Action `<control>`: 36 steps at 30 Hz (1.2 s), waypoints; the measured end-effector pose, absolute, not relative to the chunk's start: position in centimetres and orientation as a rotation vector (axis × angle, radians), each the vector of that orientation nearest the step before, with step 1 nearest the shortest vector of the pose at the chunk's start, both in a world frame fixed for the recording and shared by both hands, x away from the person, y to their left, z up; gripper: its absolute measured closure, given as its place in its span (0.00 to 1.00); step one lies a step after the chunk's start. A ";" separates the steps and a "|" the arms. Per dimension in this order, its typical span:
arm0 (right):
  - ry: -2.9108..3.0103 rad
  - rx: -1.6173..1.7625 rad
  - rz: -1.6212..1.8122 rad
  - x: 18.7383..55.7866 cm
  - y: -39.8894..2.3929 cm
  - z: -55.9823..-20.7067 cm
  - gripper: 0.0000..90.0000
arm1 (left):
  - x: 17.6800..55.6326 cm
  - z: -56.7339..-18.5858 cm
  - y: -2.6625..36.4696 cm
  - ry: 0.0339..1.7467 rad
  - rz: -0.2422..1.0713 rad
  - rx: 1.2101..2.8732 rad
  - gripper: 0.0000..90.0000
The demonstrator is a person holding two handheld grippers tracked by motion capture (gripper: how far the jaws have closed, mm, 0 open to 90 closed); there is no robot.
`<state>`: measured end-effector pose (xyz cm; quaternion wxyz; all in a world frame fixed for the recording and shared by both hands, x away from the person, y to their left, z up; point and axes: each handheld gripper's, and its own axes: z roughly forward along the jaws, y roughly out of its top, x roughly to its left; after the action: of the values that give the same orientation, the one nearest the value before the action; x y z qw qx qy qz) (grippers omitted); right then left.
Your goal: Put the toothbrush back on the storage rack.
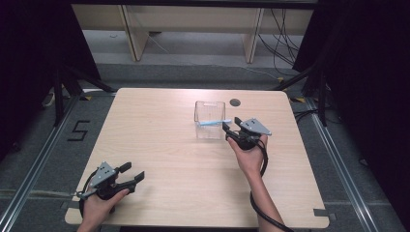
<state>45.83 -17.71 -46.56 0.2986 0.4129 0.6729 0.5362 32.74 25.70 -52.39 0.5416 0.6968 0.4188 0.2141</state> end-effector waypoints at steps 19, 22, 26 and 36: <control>1.888 1.082 1.343 44.2 -18.9 -46.0 0.48 | 32.7 -52.4 25.7 0.994 0.506 1.652 0.32; 1.918 1.102 1.332 43.7 -18.9 -45.9 0.48 | 32.5 -52.3 25.7 1.004 0.510 1.660 0.32; 1.955 1.093 1.263 42.8 -19.6 -45.8 0.47 | 32.5 -52.3 25.8 1.003 0.505 1.654 0.32; 2.035 1.111 1.173 39.9 -21.5 -46.3 0.46 | 32.4 -52.3 25.6 0.997 0.518 1.666 0.32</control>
<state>39.87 -21.52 -46.28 0.2683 0.4118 0.7545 0.4349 32.43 25.65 -52.31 0.5362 0.6997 0.4189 0.2178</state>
